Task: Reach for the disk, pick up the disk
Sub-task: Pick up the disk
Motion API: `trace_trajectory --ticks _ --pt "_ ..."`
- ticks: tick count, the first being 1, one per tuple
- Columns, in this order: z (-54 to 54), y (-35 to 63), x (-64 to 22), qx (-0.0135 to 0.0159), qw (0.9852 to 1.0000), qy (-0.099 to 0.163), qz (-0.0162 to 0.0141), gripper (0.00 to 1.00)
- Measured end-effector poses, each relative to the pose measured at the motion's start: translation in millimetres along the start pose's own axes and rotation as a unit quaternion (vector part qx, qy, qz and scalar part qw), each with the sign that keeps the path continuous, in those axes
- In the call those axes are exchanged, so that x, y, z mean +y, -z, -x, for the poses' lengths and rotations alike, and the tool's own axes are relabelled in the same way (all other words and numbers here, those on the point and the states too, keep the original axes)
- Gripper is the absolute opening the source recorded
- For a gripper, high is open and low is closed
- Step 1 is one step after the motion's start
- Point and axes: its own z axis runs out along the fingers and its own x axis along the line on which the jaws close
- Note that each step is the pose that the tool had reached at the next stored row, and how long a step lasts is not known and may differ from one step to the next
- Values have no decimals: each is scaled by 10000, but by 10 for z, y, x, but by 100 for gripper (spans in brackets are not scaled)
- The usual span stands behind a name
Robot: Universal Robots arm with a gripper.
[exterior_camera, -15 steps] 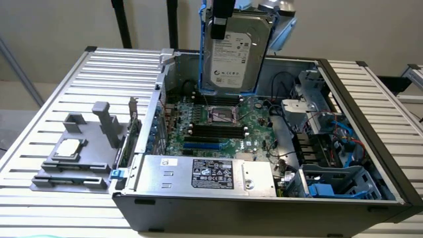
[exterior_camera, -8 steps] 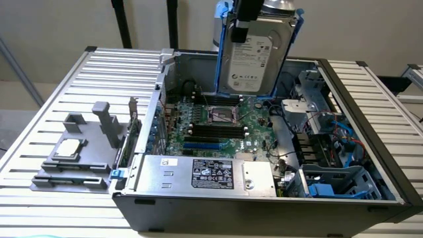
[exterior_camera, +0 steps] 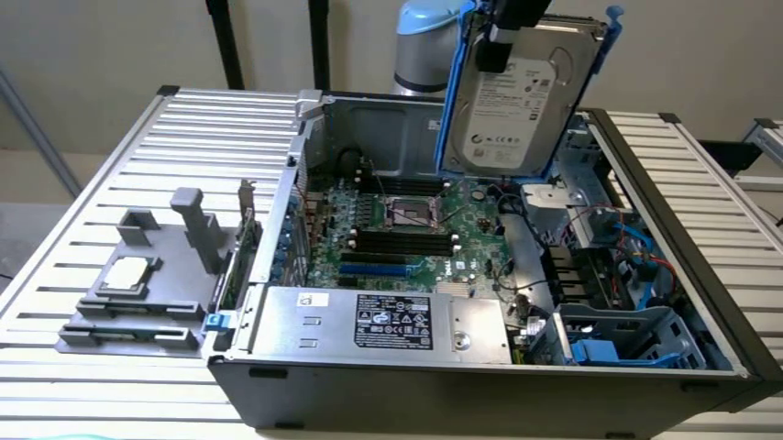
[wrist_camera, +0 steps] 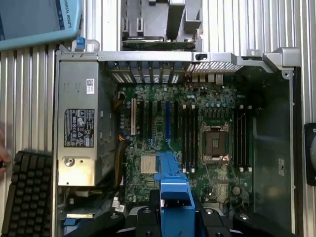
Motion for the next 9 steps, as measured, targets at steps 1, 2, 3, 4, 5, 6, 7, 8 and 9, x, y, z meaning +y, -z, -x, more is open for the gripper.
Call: trace_trajectory --ticks 1,2,3,4,5,6,7,8,9 --pt "-18 22 -32 0 10000 0 1 33" --pt "-39 46 -65 0 10000 0 2 33" --pt "-59 67 -94 0 10000 0 2 33" --pt "-82 85 -116 0 10000 0 2 33" --pt "-108 100 -135 0 10000 0 2 33" --pt "-136 111 -149 -1 10000 0 2 33" --pt "-168 117 -162 0 10000 0 2 33" --pt "-197 119 -174 0 10000 0 2 33" --pt "-225 120 -189 -1 10000 0 2 33"
